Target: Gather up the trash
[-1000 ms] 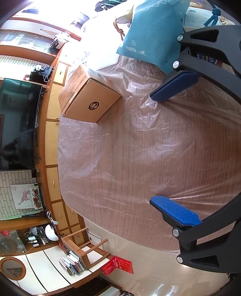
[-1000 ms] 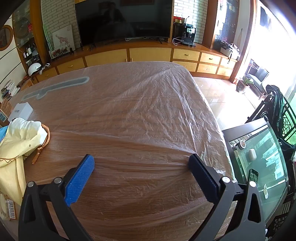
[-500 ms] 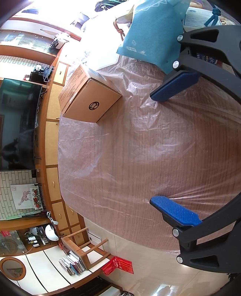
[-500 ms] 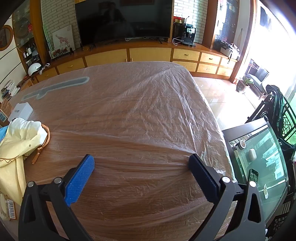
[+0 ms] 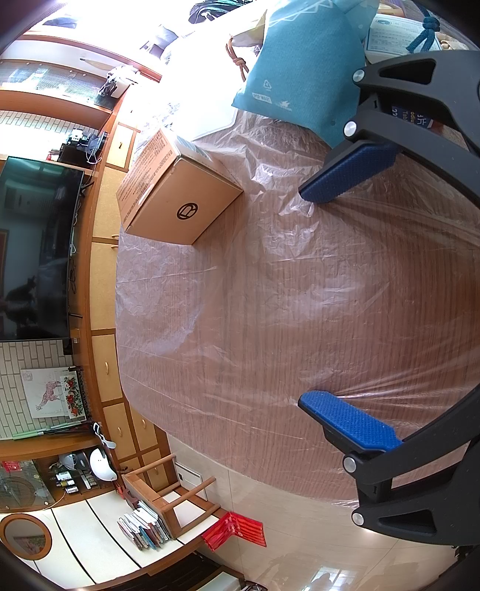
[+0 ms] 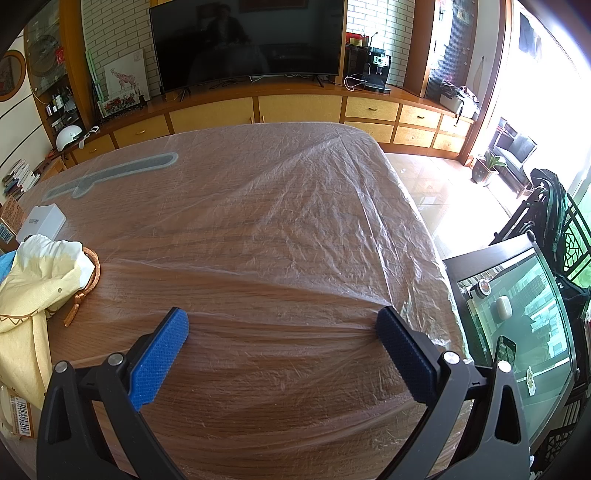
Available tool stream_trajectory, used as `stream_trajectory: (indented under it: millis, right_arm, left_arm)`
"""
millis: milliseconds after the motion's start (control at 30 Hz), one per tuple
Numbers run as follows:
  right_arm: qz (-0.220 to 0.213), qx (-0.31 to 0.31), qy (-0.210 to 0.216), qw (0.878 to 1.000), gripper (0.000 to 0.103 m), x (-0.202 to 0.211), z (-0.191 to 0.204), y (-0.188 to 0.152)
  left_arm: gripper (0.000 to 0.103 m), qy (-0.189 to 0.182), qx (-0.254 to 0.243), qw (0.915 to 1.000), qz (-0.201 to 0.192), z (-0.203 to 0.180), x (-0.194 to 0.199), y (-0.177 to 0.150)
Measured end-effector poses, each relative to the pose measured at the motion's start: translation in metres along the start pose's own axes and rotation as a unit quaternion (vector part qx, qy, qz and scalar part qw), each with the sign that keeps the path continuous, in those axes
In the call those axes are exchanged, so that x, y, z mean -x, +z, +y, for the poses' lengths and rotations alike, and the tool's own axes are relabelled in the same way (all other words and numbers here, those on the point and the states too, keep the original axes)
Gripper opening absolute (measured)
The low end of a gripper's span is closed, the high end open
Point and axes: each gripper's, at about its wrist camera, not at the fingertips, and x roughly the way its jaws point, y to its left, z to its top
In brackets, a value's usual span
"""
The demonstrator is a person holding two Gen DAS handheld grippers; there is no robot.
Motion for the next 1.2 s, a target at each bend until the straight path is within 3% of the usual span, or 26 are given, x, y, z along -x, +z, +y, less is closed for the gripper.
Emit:
stream_trajectory:
  millis: [1033,1100,1133,1200]
  right_arm:
    - [0.012,-0.001,-0.002,1.0,0.099,-0.003,0.002,0.001]
    - [0.036,-0.022,-0.012,0.999,0.099,-0.002,-0.002,0.004]
    - [0.043,-0.037,-0.014,0.998,0.099,0.0,-0.006,0.007]
    - [0.036,-0.063,0.002,0.997,0.099,0.016,-0.013,0.014]
  left_arm:
    - [0.102,-0.004,-0.008,0.9999,0.005,0.001,-0.001,0.001]
    - [0.102,-0.008,-0.019,0.9995,0.025,0.005,0.0,0.007]
    - [0.102,0.0,-0.013,0.9996,0.023,0.01,0.004,0.015]
    - [0.102,-0.021,-0.003,0.9997,0.006,0.014,0.02,0.014]
